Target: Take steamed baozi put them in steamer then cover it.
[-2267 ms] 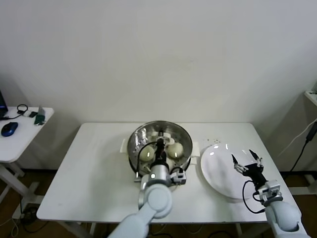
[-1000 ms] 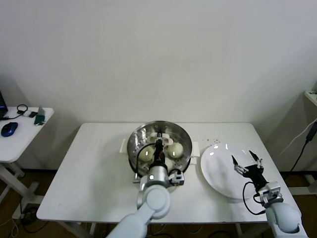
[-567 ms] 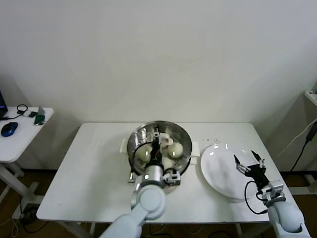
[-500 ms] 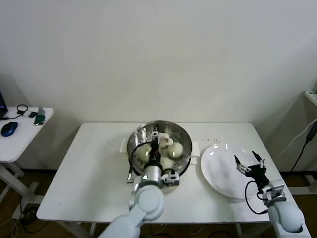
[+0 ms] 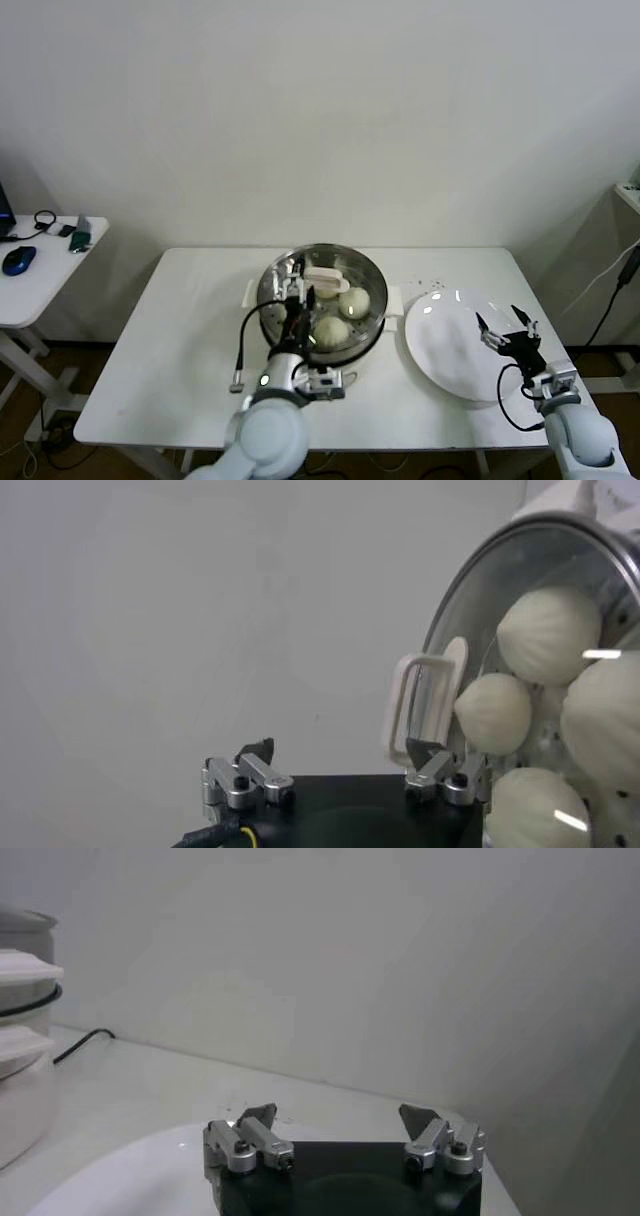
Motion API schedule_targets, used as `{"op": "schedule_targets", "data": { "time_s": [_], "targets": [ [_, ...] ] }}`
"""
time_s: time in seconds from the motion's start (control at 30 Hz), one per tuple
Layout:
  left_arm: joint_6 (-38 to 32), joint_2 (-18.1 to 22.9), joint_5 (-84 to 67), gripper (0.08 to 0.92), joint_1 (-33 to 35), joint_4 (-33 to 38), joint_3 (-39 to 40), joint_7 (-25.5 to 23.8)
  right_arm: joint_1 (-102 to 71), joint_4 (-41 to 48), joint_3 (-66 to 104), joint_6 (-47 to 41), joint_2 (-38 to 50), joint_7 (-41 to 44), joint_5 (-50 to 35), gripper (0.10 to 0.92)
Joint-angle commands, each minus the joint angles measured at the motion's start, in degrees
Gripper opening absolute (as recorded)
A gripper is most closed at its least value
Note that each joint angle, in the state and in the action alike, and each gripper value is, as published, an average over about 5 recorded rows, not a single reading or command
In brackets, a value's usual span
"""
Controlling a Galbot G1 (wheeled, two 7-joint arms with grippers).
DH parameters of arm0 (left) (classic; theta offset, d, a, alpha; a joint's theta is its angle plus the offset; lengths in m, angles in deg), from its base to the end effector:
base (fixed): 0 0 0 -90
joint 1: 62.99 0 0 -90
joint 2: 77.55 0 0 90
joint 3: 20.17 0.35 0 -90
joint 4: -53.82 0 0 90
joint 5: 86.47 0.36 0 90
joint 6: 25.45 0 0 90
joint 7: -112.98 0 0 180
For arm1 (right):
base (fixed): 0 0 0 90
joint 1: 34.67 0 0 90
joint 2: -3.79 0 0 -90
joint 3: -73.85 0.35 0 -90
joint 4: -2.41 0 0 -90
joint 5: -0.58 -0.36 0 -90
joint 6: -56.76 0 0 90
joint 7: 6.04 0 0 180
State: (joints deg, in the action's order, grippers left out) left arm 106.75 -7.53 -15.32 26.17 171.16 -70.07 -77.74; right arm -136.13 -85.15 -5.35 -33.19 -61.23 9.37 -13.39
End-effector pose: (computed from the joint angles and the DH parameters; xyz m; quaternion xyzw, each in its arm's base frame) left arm 0.2482 -0.1305 -0.2403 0.0444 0.7727 0.6329 0.0168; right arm 0.2861 -0.2154 -0.3669 0.0472 -0.9898 0.0900 0.1001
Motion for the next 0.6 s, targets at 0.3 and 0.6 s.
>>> {"op": "schedule_targets", "data": {
  "time_s": [0.3,0.6],
  "targets": [
    [-33.5,-3.2,-53.6,0.823,20.8,9.1,-34.8,25.0,-4.6,-5.3,1.0,2.1,-0.8,0.4,-2.2,0.823],
    [-48.8,7.2,-69.1,0.823,32.8,1.3,-50.4,20.3,-8.0,-8.4,1.8,4.3,-4.5,0.8,-2.8,0.823]
  ]
}}
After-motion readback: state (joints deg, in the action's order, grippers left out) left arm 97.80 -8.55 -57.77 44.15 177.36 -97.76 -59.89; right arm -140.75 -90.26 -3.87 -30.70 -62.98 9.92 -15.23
